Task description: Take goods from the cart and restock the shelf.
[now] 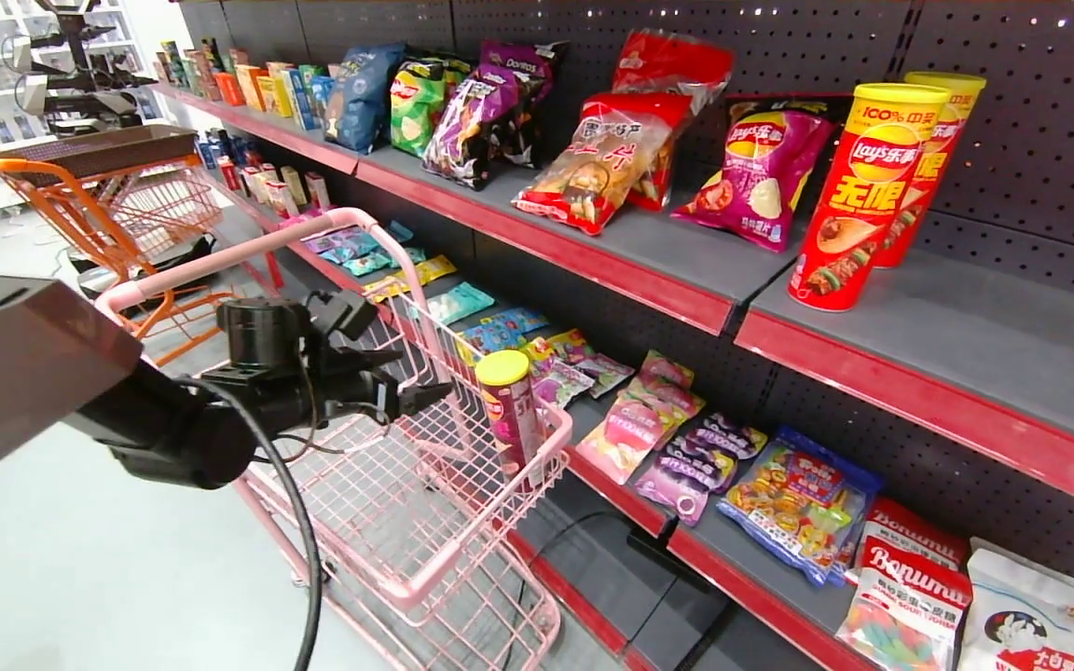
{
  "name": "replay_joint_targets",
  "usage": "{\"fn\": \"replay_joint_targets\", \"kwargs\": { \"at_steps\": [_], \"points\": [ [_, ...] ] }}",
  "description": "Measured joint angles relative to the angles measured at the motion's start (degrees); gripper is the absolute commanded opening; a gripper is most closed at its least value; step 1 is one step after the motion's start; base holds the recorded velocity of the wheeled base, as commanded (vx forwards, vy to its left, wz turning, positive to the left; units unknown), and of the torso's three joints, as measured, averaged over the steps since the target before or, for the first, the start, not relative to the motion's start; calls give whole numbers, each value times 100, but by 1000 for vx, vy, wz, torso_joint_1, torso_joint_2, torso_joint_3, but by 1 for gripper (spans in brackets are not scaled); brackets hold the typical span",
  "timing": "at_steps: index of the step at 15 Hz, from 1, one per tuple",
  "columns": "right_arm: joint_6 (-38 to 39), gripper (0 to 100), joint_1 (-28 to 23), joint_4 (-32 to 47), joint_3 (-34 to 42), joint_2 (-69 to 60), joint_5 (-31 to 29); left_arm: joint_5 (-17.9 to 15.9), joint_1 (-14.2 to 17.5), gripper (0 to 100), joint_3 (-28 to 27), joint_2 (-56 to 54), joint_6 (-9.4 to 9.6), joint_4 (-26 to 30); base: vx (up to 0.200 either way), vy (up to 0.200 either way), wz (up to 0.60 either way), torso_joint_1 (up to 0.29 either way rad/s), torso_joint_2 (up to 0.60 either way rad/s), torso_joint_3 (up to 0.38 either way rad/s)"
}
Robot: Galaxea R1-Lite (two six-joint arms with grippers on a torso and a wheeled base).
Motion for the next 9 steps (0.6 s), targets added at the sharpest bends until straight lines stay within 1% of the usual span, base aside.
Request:
{"fn": "replay_joint_targets", "kwargs": {
  "at_steps": [2,3,6,9],
  "points": [
    [0,100,0,-2,0,0,9,-6,-389,100,-295,361,-238,-54,0,0,0,0,0,0],
    [0,100,0,-2,0,-2,6,2,-468,100,-400,493,-256,-67,0,0,0,0,0,0],
    [-9,100,0,-2,0,-2,6,117,-516,100,-874,898,-271,-137,0,0,0,0,0,0],
    [-9,100,2,-4,0,-2,9,132,-514,100,-1298,1237,-273,-106,0,0,0,0,0,0]
  ]
}}
